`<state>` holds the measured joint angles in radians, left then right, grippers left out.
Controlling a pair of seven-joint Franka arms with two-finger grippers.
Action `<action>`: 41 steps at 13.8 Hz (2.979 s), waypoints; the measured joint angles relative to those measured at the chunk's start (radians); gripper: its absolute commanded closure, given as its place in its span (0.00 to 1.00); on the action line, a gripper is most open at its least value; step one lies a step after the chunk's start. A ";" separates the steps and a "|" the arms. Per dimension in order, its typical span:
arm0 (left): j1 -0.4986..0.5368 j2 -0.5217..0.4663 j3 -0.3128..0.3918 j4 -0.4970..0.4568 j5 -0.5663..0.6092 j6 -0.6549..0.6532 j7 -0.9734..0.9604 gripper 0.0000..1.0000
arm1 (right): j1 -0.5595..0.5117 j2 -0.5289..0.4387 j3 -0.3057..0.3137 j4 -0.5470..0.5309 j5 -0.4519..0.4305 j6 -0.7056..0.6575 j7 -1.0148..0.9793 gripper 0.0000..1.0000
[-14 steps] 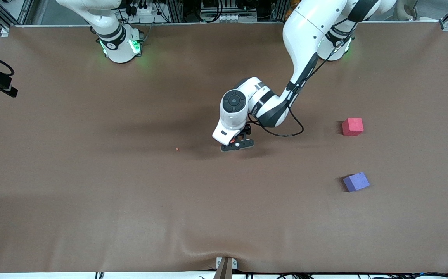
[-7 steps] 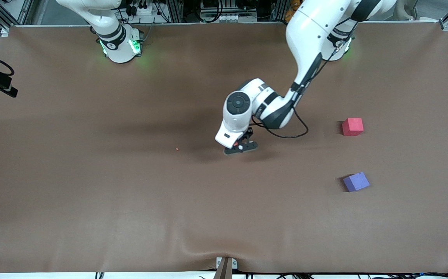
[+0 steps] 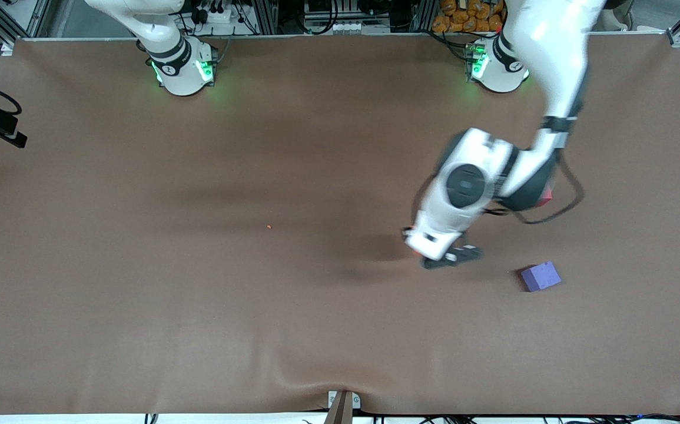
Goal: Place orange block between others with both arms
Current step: 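Carry the orange cube between the pink and blue cubes, lower it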
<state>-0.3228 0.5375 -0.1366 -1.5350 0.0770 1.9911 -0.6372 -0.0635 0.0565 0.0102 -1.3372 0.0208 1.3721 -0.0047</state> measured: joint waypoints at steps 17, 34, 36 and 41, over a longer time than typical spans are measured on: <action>0.467 -0.145 -0.001 -0.444 0.000 0.283 0.716 1.00 | 0.000 0.000 0.008 0.005 -0.036 -0.025 0.096 0.00; 0.489 -0.096 -0.002 -0.507 0.000 0.419 0.716 0.00 | 0.001 0.000 0.016 0.005 -0.036 -0.025 0.096 0.00; 0.489 -0.096 -0.003 -0.507 0.000 0.423 0.716 0.00 | 0.002 0.000 0.017 0.005 -0.036 -0.025 0.096 0.00; 0.489 -0.140 -0.004 -0.486 0.000 0.412 0.715 0.00 | 0.002 0.000 0.017 0.006 -0.036 -0.025 0.096 0.00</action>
<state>0.1667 0.3977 -0.1410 -2.0211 0.0770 2.4035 0.0777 -0.0616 0.0566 0.0276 -1.3317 -0.0155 1.3469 0.0914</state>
